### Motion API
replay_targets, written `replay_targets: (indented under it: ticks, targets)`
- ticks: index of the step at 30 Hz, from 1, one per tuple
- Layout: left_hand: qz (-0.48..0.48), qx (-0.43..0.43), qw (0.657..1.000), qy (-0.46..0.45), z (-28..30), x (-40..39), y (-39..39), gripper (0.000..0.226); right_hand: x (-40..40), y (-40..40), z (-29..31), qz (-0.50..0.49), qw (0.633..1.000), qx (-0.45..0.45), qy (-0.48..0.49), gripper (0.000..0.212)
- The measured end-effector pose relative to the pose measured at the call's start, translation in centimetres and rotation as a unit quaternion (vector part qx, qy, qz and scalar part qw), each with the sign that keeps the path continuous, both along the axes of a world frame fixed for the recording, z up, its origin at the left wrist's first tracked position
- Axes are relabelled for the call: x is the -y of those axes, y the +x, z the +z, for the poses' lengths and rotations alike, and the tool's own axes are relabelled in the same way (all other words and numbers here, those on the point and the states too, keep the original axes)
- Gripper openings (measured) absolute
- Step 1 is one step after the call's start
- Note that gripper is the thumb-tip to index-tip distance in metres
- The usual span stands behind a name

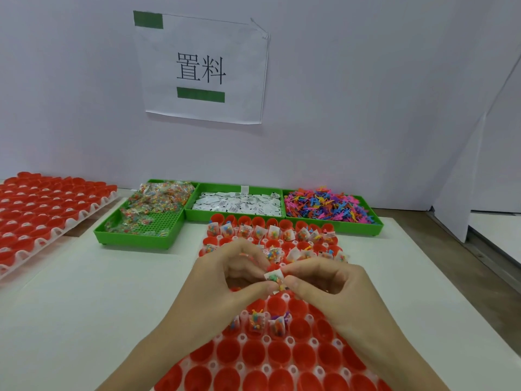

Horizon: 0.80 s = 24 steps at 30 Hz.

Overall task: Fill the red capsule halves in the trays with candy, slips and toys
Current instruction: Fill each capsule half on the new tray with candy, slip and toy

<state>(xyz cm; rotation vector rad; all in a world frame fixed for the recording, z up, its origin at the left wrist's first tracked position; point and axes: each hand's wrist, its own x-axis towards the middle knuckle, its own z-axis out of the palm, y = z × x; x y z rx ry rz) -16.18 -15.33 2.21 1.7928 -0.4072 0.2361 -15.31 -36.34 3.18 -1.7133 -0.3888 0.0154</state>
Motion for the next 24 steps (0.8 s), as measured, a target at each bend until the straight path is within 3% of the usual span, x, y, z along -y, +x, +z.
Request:
replay_targets:
  ticks: [3, 8, 15, 18, 21, 24]
  targets:
    - [0.013, 0.010, 1.000, 0.005, -0.2, 0.3, 0.0, 0.032, 0.2, -0.2, 0.0, 0.001, 1.000, 0.014, -0.020, 0.015]
    - [0.042, 0.032, 0.999, 0.009, -0.2, 1.1, -0.5, 0.022, 0.3, -0.4, -0.3, -0.015, 0.999, 0.029, -0.019, 0.017]
    - [0.077, 0.167, 0.979, 0.093, 0.3, 1.7, -1.1, 0.028, 0.2, -0.4, -0.1, 0.004, 0.996, 0.075, -0.047, 0.017]
    - [0.074, 0.161, 0.982, 0.060, 0.3, 1.9, -1.2, 0.034, 0.6, -0.3, 0.4, 0.011, 0.997, 0.073, -0.011, 0.014]
    - [0.035, 0.101, 0.994, -0.005, 0.6, 1.8, -1.2, 0.034, 1.2, -0.2, 0.9, 0.031, 0.998, 0.051, -0.008, 0.011]
    - [0.007, 0.076, 0.996, -0.055, 1.3, 0.9, -1.1, 0.030, 2.1, 0.0, 1.3, -0.001, 1.000, 0.030, 0.004, 0.016]
